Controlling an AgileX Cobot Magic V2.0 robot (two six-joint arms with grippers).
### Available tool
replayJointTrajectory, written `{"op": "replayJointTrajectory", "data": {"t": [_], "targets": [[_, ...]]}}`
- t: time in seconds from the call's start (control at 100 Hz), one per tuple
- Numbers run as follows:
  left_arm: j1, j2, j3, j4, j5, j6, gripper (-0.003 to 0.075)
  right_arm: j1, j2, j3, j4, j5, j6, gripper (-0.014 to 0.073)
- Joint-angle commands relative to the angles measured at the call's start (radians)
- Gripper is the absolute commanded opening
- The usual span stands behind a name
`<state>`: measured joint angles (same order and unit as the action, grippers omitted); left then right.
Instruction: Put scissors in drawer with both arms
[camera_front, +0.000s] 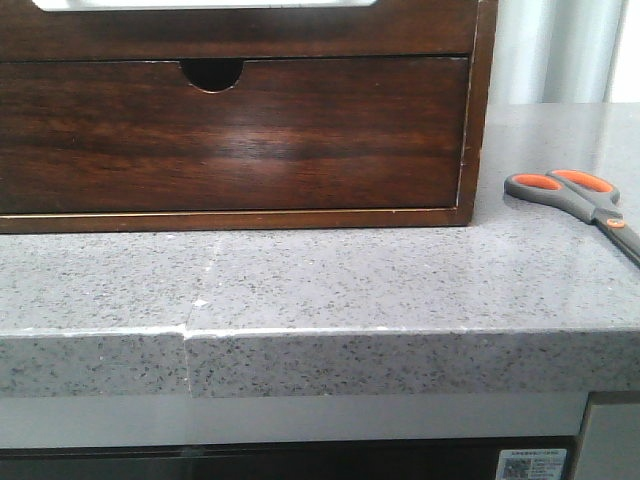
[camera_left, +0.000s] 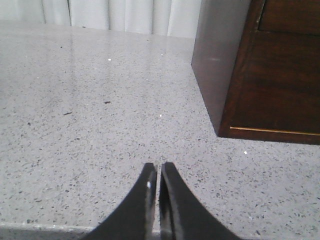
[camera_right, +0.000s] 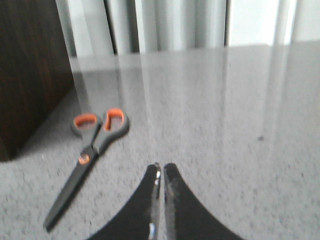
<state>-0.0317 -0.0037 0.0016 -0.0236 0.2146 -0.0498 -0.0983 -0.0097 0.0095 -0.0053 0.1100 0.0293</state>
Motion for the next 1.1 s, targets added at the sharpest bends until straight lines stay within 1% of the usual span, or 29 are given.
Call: {"op": "replayJointTrajectory", "data": {"t": [0.0, 0.14, 0.3, 0.39, 0.51, 0.65, 0.7, 0.78, 0.9, 0.99, 1.09], "targets": [[0.003, -0.029, 0.020, -0.006, -0.127, 0.001, -0.0022, -0.006, -0.019, 0.030, 0.005, -0.119, -0.007, -0.0042], [0.003, -0.029, 0.020, -0.010, -0.296, 0.001, -0.0022, -0.006, -0.019, 0.030, 0.005, -0.131, -0.007, -0.0042], [0.003, -0.029, 0.020, -0.013, -0.364, 0.001, -0.0022, -0.006, -0.019, 0.028, 0.014, -0.188, -0.007, -0.0041], [0.003, -0.029, 0.014, -0.043, -0.364, 0.001, -0.0022, -0.006, -0.017, 0.019, 0.022, -0.183, -0.007, -0.0041], [0.003, -0.029, -0.010, -0.043, -0.352, 0.001, -0.0022, -0.006, -0.002, -0.032, 0.075, -0.084, -0.007, -0.0041], [0.003, 0.004, -0.126, -0.032, -0.226, 0.001, -0.0022, -0.006, 0.095, -0.151, 0.082, 0.098, -0.007, -0.0041], [0.003, 0.033, -0.173, -0.029, -0.173, 0.001, -0.0022, -0.006, 0.136, -0.190, 0.084, 0.129, -0.007, -0.0041], [0.001, 0.093, -0.238, -0.020, -0.133, 0.001, -0.0022, -0.006, 0.226, -0.254, 0.115, 0.174, -0.007, -0.0041], [0.001, 0.176, -0.305, -0.014, -0.138, 0.001, -0.0022, -0.006, 0.337, -0.328, 0.146, 0.205, -0.007, -0.0042], [0.001, 0.202, -0.321, 0.007, -0.184, 0.001, -0.0022, -0.006, 0.379, -0.340, 0.146, 0.176, -0.007, -0.0041], [0.001, 0.204, -0.321, 0.007, -0.241, 0.001, -0.0022, -0.004, 0.385, -0.340, 0.146, 0.171, -0.007, -0.0041]]}}
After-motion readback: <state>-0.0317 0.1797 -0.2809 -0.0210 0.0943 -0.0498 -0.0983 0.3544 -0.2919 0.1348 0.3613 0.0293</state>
